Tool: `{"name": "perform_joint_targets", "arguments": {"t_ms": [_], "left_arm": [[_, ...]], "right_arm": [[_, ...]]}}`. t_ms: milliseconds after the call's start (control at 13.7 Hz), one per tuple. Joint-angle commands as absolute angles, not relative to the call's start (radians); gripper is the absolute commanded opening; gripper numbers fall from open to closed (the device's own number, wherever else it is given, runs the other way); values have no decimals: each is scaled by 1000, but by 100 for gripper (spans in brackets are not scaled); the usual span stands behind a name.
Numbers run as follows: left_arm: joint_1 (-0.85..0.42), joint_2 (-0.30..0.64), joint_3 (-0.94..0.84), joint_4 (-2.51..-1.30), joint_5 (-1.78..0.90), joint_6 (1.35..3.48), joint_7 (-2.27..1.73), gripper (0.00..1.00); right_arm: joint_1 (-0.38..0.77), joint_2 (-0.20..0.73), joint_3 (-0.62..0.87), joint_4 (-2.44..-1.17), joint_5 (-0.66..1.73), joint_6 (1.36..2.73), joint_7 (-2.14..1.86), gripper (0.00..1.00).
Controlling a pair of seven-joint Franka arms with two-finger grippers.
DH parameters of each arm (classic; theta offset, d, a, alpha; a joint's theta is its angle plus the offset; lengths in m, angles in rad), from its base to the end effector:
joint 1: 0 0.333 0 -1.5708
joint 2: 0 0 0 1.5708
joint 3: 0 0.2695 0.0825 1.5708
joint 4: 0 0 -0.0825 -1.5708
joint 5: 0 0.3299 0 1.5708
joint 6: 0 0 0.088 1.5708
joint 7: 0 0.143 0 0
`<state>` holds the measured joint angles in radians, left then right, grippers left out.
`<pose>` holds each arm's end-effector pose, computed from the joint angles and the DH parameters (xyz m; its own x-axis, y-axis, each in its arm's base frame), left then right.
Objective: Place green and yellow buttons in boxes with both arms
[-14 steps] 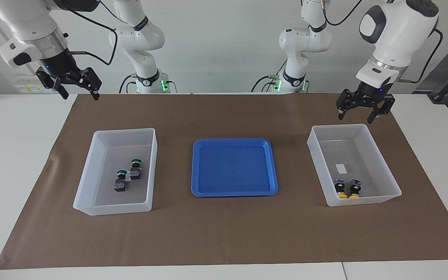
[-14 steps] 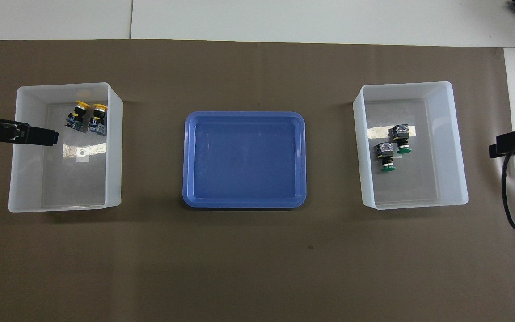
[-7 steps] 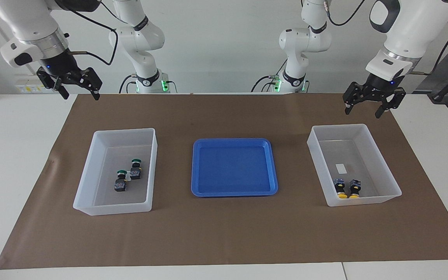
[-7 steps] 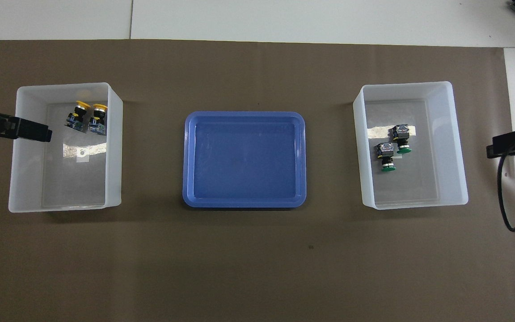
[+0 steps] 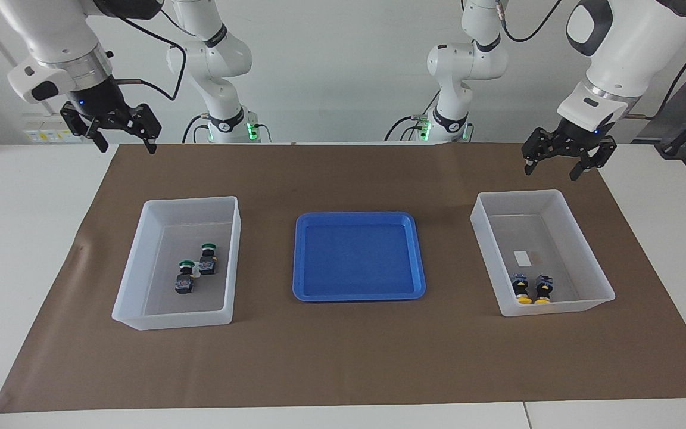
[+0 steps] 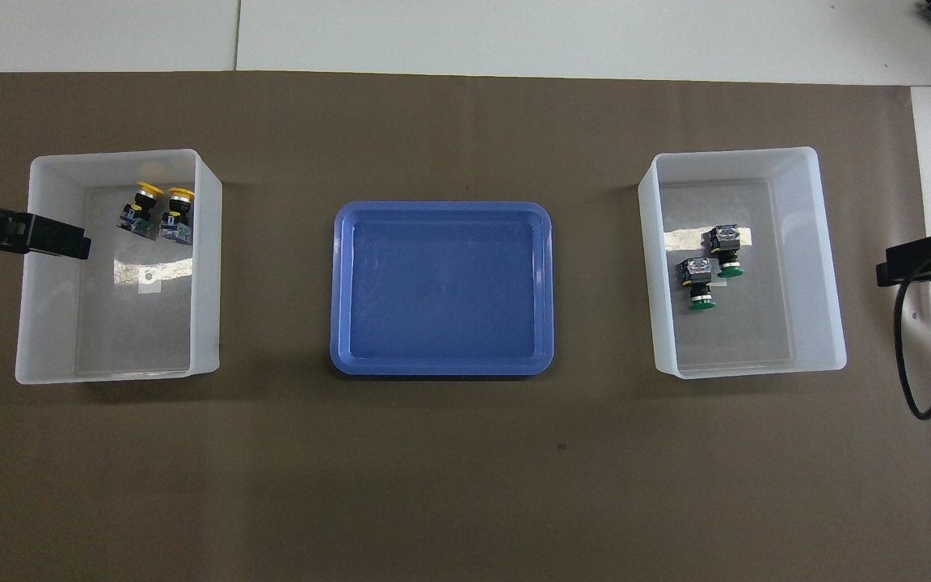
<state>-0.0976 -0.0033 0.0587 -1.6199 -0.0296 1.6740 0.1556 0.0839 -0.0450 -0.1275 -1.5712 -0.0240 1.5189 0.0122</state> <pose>0.5105 -0.0238 0.5324 0.9798 -0.1901 0.0612 -0.1917 -0.9812 0.0205 0.4826 -0.0258 0.5593 0.9984 -0.0568 -0.0074 -0.0567 -0.9982 0.0183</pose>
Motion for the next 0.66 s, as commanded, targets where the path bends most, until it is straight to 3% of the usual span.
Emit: {"name": "perform_joint_targets", "arguments": {"t_ms": [0,584], "left_arm": [[-89,-21,55,-1624,-8,1648,133,100],[-89,-29,55,-1628,-8,1615,132,100]], "right_arm": [[74,-54,-123,-1580,-20,1509,18,100],[74,-61,-123,-1578,-20,1509,11,100]]}}
